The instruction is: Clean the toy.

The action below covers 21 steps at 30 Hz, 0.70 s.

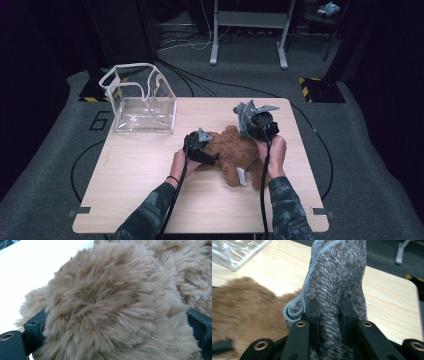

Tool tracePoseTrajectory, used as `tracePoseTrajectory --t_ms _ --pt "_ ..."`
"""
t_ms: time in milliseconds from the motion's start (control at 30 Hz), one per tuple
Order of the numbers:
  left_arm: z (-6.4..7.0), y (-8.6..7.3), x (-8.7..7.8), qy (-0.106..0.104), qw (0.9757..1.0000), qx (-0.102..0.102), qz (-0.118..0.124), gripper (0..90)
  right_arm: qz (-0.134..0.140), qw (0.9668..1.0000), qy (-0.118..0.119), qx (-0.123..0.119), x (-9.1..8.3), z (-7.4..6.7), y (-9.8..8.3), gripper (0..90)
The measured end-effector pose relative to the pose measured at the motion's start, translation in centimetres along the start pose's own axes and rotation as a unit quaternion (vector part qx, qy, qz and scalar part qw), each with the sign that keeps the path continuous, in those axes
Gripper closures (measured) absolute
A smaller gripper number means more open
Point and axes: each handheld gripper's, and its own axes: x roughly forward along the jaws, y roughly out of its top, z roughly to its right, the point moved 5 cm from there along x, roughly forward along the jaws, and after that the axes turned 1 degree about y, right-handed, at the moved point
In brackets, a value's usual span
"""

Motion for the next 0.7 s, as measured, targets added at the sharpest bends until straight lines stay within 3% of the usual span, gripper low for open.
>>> tracePoseTrajectory --t_ms 133,267,400,433,500,567,700 --pt "0.1 0.0 0.0 0.001 1.0 -0.002 -0.001 5.7 0.01 0.9992 0.036 -0.01 0.7 -2.6 1.4 73.1" --pt "0.0 0.0 0.0 0.0 1.0 -0.001 0.0 5.7 0.002 0.9975 0.066 -0.026 2.2 -5.5 1.8 72.5" --pt "0.0 0.0 0.0 0.003 1.0 -0.003 0.002 5.7 -0.038 0.9947 0.073 -0.062 4.8 -8.3 0.9 72.5" --pt "-0.1 -0.1 0.0 0.002 1.0 0.003 -0.006 5.7 -0.047 0.9938 0.068 -0.075 5.3 -8.5 0.5 72.7" --pt "-0.1 -0.2 0.1 -0.002 1.0 -0.001 -0.005 5.6 -0.049 0.9941 0.067 -0.071 5.9 -8.5 0.1 72.9" --pt "0.0 -0.2 0.1 0.001 1.0 0.003 -0.006 5.7 -0.053 0.9943 0.068 -0.062 6.0 -7.9 -0.1 73.1" --pt "0.2 -0.1 0.0 0.006 0.9999 0.008 -0.009 5.7 -0.058 0.9949 0.045 -0.07 5.6 -6.8 -0.4 73.2"
